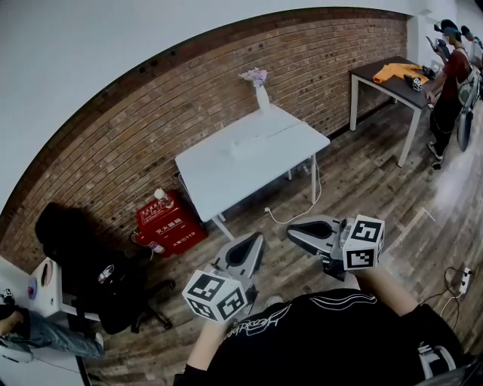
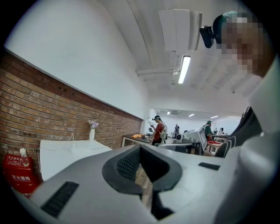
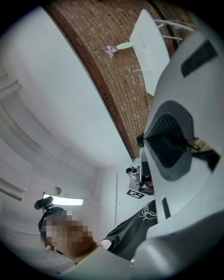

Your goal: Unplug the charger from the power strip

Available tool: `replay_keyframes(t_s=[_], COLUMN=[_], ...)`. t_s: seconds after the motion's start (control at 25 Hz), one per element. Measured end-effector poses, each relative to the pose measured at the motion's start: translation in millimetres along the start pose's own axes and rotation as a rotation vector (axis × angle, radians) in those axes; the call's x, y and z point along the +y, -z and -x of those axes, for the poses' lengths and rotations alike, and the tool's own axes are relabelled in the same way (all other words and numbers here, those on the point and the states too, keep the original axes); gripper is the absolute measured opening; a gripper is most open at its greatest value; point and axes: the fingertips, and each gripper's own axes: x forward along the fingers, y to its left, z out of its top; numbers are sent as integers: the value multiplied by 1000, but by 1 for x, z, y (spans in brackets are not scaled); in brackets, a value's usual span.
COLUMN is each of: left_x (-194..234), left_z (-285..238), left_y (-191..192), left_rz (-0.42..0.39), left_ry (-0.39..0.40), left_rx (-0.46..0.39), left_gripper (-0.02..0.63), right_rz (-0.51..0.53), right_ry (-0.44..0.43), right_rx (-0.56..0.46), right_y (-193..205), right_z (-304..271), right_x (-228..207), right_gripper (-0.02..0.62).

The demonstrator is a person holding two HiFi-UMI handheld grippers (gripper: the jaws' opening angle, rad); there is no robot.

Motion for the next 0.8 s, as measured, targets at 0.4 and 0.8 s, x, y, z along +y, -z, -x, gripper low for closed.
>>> replay_keyframes(t_s=[0.4,0.8], left_x=[21,73], left_z=[-28,-104], left_y=[2,9], left_rz=[30,55], left_ry=[5,65], left_rx=[24,66], left_gripper=[3,3], right_rz=[-44,-109], right_ry=[17,122], right_rx=[-1,-13], right_y=[5,6], right_z=[0,3], right_x=[-29,-115], right_gripper=[-3,-3])
